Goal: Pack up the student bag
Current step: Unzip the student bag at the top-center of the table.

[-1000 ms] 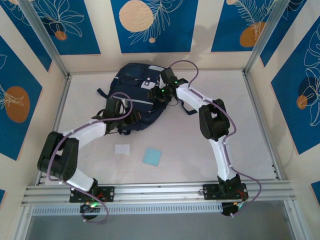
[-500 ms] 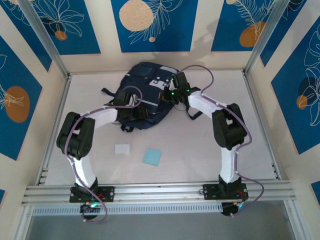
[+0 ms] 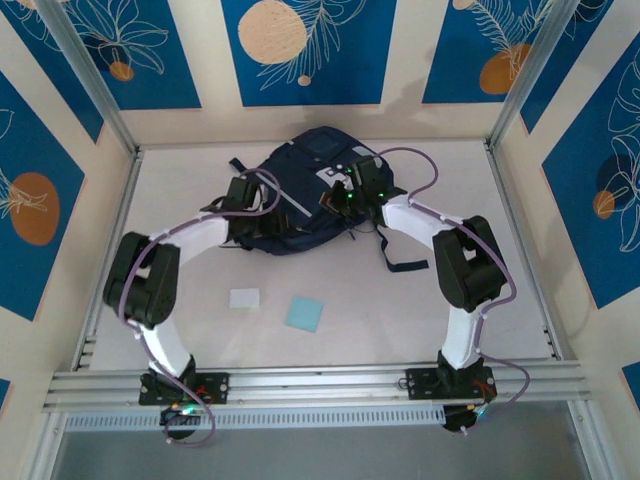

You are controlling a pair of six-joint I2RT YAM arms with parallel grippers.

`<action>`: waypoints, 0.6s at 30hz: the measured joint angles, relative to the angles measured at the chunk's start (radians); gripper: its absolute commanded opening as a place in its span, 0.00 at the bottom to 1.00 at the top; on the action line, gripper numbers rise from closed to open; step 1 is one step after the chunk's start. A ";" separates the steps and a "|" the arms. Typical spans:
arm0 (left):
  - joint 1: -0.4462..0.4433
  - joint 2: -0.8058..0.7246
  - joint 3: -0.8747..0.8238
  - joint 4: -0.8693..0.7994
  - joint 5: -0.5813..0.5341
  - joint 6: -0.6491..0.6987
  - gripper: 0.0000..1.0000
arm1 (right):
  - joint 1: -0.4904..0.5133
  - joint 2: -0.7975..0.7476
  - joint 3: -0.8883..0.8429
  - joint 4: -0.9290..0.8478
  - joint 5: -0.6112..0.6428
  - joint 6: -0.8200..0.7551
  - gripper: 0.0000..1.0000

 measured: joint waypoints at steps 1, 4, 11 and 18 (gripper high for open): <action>-0.006 -0.043 -0.023 0.002 -0.016 -0.026 0.62 | 0.009 0.003 0.000 0.008 -0.002 0.016 0.00; -0.047 -0.132 -0.057 0.010 -0.050 -0.080 0.62 | 0.034 0.013 0.000 0.031 -0.009 0.052 0.00; -0.135 -0.151 -0.075 0.063 -0.111 -0.182 0.61 | 0.063 0.019 -0.039 0.127 -0.037 0.147 0.00; -0.145 -0.132 -0.178 0.176 -0.164 -0.312 0.60 | 0.061 0.020 -0.067 0.188 -0.053 0.207 0.00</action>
